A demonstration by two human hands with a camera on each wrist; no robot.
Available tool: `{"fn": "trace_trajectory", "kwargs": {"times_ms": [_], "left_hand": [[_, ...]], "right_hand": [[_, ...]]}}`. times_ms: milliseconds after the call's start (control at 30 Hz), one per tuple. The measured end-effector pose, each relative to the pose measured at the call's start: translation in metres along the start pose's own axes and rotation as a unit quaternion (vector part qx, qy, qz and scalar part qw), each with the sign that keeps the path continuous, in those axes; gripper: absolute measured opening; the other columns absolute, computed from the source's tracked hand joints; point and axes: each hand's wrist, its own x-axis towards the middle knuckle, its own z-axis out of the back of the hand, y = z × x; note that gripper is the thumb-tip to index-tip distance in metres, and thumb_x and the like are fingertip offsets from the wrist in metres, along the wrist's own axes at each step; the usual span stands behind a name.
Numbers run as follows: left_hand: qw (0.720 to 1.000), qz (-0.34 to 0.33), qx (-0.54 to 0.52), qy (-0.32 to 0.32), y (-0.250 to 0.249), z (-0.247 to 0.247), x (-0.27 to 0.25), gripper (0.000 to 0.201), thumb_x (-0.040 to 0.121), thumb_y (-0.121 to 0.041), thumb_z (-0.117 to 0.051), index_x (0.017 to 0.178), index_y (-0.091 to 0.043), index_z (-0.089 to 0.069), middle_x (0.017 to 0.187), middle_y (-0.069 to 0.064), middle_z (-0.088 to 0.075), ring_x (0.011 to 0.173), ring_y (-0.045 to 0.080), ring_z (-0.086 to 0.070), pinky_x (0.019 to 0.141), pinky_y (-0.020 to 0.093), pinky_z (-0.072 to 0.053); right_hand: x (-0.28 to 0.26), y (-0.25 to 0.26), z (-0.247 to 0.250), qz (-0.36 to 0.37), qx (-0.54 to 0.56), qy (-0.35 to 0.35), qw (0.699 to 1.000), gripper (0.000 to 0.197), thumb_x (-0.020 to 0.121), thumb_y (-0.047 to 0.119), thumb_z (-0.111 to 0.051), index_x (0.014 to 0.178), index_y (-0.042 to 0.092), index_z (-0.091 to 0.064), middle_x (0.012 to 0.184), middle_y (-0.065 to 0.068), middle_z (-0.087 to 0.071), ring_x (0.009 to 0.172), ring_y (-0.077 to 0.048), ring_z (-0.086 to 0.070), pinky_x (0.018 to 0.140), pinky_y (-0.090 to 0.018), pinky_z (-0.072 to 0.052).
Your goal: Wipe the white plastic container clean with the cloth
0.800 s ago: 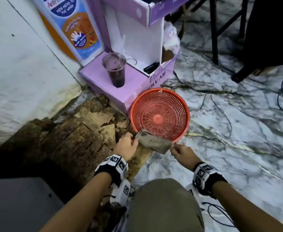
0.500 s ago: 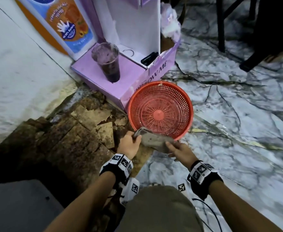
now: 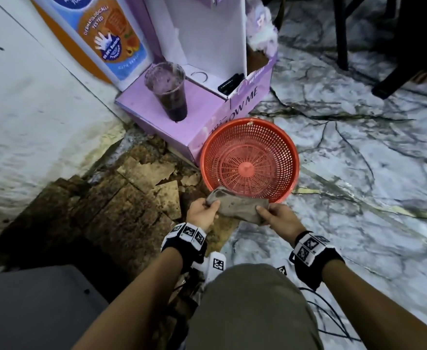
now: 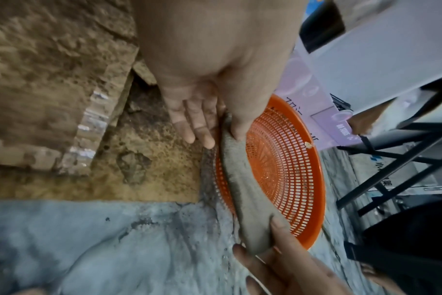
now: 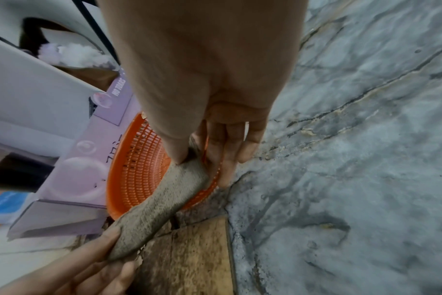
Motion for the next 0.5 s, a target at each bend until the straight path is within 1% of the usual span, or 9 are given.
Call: {"fn": "trace_trajectory", "kwargs": {"times_ms": [33, 100, 133, 167, 200, 300, 333, 400, 500], "left_hand": [[1.0, -0.004, 0.004, 0.006, -0.001, 0.003, -0.002, 0.019, 0.095, -0.029, -0.068, 0.087, -0.013, -0.062, 0.065, 0.003, -0.067, 0.056, 0.019, -0.062, 0.06, 0.03, -0.051], [1.0, -0.02, -0.008, 0.016, -0.004, 0.01, -0.009, 0.018, 0.097, -0.024, -0.066, 0.092, -0.008, -0.062, 0.069, 0.003, -0.067, 0.052, 0.009, -0.063, 0.048, 0.022, -0.049], [0.999, -0.031, -0.019, 0.019, -0.005, 0.013, -0.013, 0.016, 0.098, -0.022, -0.066, 0.094, -0.007, -0.061, 0.07, 0.003, -0.066, 0.049, 0.004, -0.062, 0.044, 0.019, -0.046], [0.998, -0.043, -0.03, 0.019, -0.007, 0.017, -0.019, 0.015, 0.098, -0.02, -0.065, 0.094, -0.007, -0.061, 0.071, 0.002, -0.065, 0.047, 0.0, -0.061, 0.042, 0.017, -0.045], [0.998, -0.053, -0.039, 0.02, -0.01, 0.021, -0.026, 0.013, 0.098, -0.019, -0.065, 0.094, -0.008, -0.061, 0.071, 0.002, -0.066, 0.046, -0.001, -0.06, 0.042, 0.017, -0.045], [0.994, -0.086, -0.065, 0.02, -0.024, 0.037, -0.047, 0.01, 0.098, -0.018, -0.065, 0.095, -0.01, -0.06, 0.073, 0.002, -0.067, 0.048, -0.001, -0.06, 0.043, 0.018, -0.044], [0.992, -0.101, -0.073, 0.017, -0.03, 0.044, -0.057, 0.009, 0.099, -0.018, -0.064, 0.096, -0.01, -0.06, 0.073, 0.002, -0.067, 0.048, -0.001, -0.06, 0.043, 0.017, -0.044], [0.988, -0.125, -0.089, 0.012, -0.043, 0.058, -0.076, 0.007, 0.099, -0.017, -0.064, 0.096, -0.012, -0.061, 0.074, 0.0, -0.067, 0.047, -0.001, -0.059, 0.042, 0.016, -0.042], [0.981, -0.158, -0.115, -0.003, -0.064, 0.081, -0.108, 0.004, 0.099, -0.018, -0.064, 0.096, -0.016, -0.062, 0.075, -0.001, -0.066, 0.046, -0.001, -0.058, 0.041, 0.015, -0.04]], "right_hand": [[-0.002, 0.004, 0.001, 0.016, -0.006, 0.0, 1.0, 0.021, 0.099, 0.027, -0.061, 0.081, 0.019, -0.066, 0.075, 0.003, -0.068, 0.072, -0.011, -0.063, 0.062, -0.016, -0.042], [-0.009, 0.017, 0.005, 0.034, -0.026, 0.009, 0.999, 0.026, 0.1, 0.026, -0.06, 0.074, 0.021, -0.061, 0.069, 0.008, -0.064, 0.063, -0.001, -0.06, 0.059, -0.012, -0.04], [-0.014, 0.026, 0.007, 0.046, -0.031, 0.014, 0.998, 0.027, 0.1, 0.024, -0.06, 0.073, 0.022, -0.059, 0.068, 0.009, -0.063, 0.059, 0.004, -0.059, 0.058, -0.011, -0.041], [-0.018, 0.034, 0.011, 0.064, -0.034, 0.019, 0.997, 0.025, 0.1, 0.023, -0.06, 0.074, 0.023, -0.06, 0.069, 0.009, -0.064, 0.058, 0.006, -0.06, 0.06, -0.012, -0.042], [-0.022, 0.04, 0.014, 0.079, -0.038, 0.023, 0.996, 0.022, 0.1, 0.023, -0.06, 0.078, 0.023, -0.063, 0.072, 0.008, -0.067, 0.063, 0.005, -0.062, 0.064, -0.015, -0.045], [-0.033, 0.065, 0.024, 0.125, -0.055, 0.028, 0.99, 0.016, 0.099, 0.025, -0.061, 0.092, 0.015, -0.071, 0.088, -0.004, -0.076, 0.083, -0.019, -0.071, 0.078, -0.035, -0.057], [-0.038, 0.074, 0.027, 0.14, -0.057, 0.035, 0.988, 0.016, 0.099, 0.026, -0.062, 0.095, 0.015, -0.072, 0.092, -0.004, -0.077, 0.087, -0.02, -0.073, 0.083, -0.038, -0.058], [-0.049, 0.094, 0.032, 0.162, -0.064, 0.043, 0.984, 0.016, 0.098, 0.029, -0.063, 0.101, 0.017, -0.074, 0.097, -0.001, -0.078, 0.093, -0.016, -0.074, 0.09, -0.041, -0.059], [-0.068, 0.131, 0.038, 0.19, -0.081, 0.056, 0.977, 0.021, 0.097, 0.029, -0.063, 0.11, 0.015, -0.072, 0.103, 0.0, -0.077, 0.096, -0.015, -0.074, 0.091, -0.043, -0.059]]}}
